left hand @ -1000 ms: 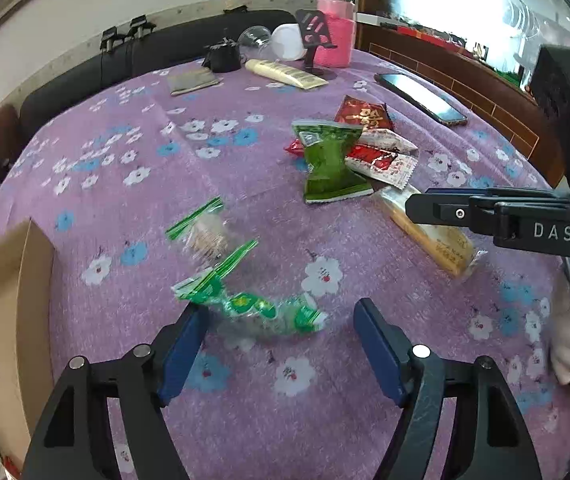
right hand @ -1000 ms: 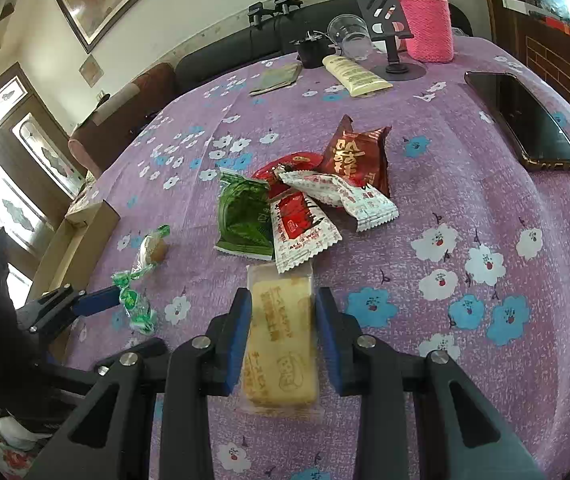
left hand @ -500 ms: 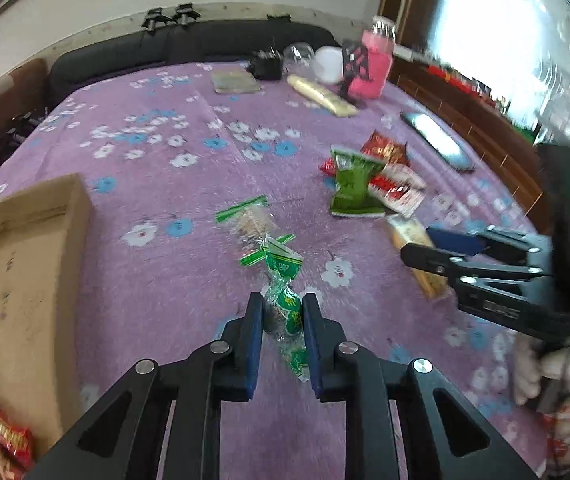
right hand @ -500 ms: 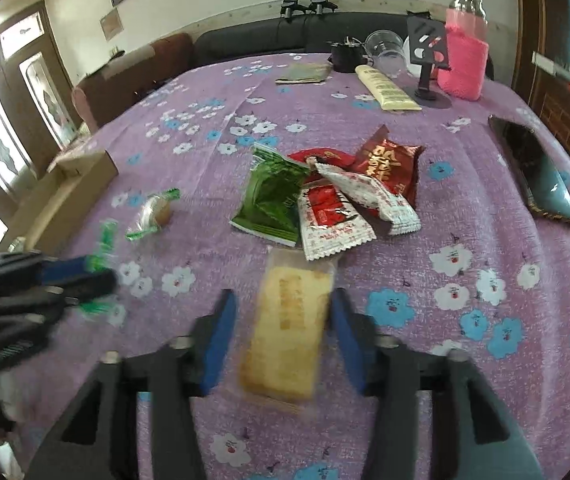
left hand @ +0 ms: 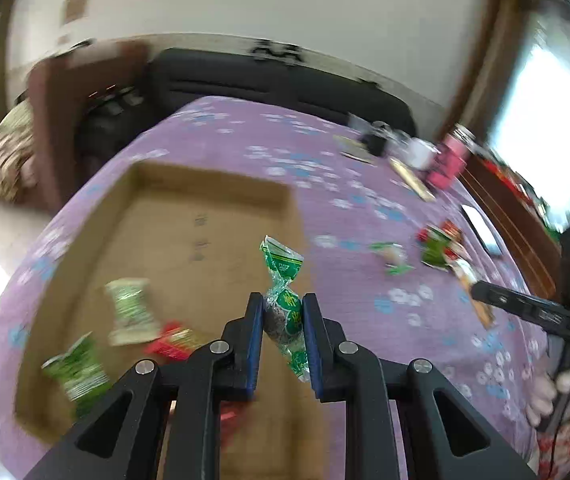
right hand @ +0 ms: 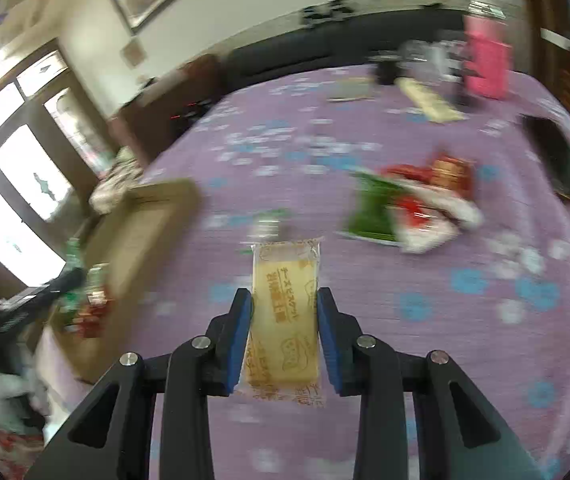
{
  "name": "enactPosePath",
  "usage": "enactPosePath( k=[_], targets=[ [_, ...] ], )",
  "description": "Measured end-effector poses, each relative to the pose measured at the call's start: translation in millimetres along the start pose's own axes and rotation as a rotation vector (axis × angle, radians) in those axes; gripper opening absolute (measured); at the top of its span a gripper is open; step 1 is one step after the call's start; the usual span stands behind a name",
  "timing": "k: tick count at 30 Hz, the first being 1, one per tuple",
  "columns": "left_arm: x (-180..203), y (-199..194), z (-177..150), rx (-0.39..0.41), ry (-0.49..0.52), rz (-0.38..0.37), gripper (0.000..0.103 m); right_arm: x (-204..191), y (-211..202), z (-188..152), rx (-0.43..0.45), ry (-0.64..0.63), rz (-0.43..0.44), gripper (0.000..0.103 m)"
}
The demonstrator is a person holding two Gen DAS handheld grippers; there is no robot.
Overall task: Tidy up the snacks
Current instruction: 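Release candies and biscuit into the cardboard box with both tools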
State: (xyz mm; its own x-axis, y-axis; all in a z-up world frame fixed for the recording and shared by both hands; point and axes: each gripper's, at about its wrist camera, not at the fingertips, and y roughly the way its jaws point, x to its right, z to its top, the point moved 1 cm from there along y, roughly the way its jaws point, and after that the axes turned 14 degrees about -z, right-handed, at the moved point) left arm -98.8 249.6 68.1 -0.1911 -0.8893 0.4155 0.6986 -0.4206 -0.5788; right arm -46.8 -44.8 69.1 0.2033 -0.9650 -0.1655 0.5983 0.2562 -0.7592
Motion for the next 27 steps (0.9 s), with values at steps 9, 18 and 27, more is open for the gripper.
enactPosePath(
  k=[9,18,27],
  targets=[
    [-60,-22,-14,0.026,-0.158,0.078,0.020,-147,22,3,-0.059,-0.195,0.158,0.032],
    [-77,-42,-21,0.074,-0.215,0.035,0.040,-205,55,-7,-0.095,-0.268,0.123,0.032],
    [-62,-58,-15,0.144,-0.223,-0.064,0.079,-210,51,4,-0.013,-0.284,0.071,0.033]
  ],
)
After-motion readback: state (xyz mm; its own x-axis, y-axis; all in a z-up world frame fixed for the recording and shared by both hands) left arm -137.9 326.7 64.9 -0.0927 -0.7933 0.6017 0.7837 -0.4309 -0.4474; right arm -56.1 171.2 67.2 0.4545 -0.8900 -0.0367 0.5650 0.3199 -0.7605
